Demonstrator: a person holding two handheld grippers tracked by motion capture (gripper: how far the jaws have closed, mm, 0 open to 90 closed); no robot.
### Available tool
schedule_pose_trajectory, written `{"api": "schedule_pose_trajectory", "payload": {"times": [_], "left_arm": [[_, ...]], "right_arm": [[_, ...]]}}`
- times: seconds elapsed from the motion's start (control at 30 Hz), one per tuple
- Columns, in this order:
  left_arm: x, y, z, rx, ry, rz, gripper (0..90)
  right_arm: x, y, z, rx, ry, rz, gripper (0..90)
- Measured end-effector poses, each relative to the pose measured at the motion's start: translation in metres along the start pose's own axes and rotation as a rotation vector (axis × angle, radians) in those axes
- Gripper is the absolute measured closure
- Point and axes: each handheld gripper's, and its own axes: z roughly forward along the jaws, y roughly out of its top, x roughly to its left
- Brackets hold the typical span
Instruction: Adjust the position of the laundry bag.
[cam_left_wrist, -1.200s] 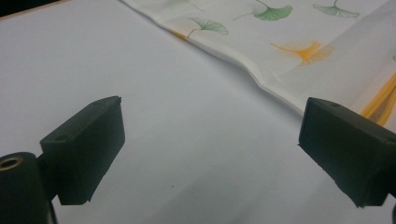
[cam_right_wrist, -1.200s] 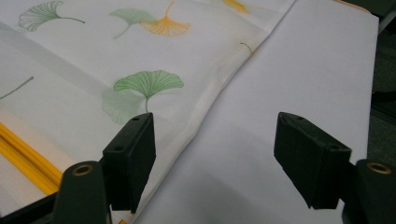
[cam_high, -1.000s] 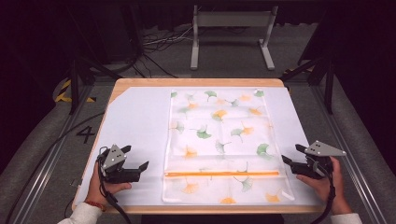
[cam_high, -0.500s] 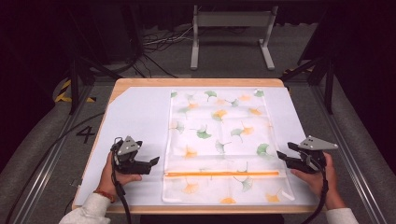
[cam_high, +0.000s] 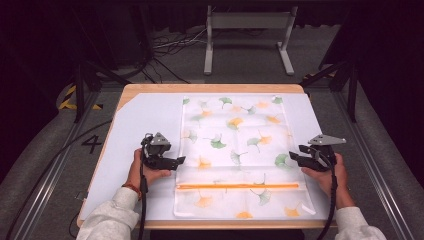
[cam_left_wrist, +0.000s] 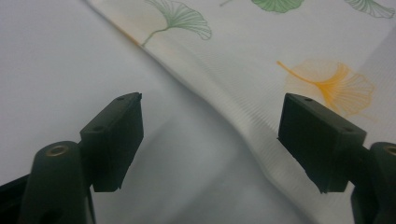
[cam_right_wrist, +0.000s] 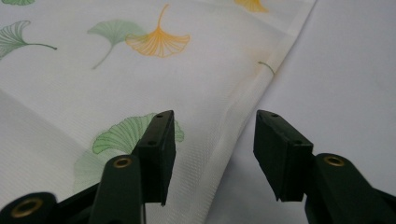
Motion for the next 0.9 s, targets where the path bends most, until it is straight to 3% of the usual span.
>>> {"api": "schedule_pose_trajectory", "payload": {"times": [0.17, 0.27, 0.4, 0.47, 0.53, 0.67, 0.9], "left_arm": [[-0.008, 0.009, 0.010, 0.030, 0.006, 0.024, 27.3], [-0.015, 0.010, 0.016, 0.059, 0.040, 0.044, 27.0], [-0.019, 0.010, 0.015, 0.069, 0.070, 0.046, 30.1], [-0.018, 0.009, 0.012, 0.063, 0.068, 0.044, 42.8], [-0.018, 0.008, 0.010, 0.056, 0.070, 0.044, 57.9], [-0.018, 0.005, 0.009, 0.036, 0.030, 0.064, 81.9], [-0.015, 0.004, 0.006, 0.046, 0.005, 0.083, 86.9]], "right_arm": [[-0.004, -0.001, 0.008, 0.016, 0.000, 0.050, 43.9], [0.000, -0.001, 0.015, 0.059, 0.011, 0.027, 43.2], [0.002, -0.001, 0.015, 0.062, 0.012, 0.029, 52.7], [0.001, -0.001, 0.013, 0.061, 0.020, 0.029, 67.7], [0.000, -0.001, 0.012, 0.066, 0.028, 0.032, 77.0], [0.002, 0.000, 0.011, 0.072, 0.036, 0.018, 86.5], [0.004, 0.001, 0.011, 0.070, 0.046, -0.005, 88.3]]}}
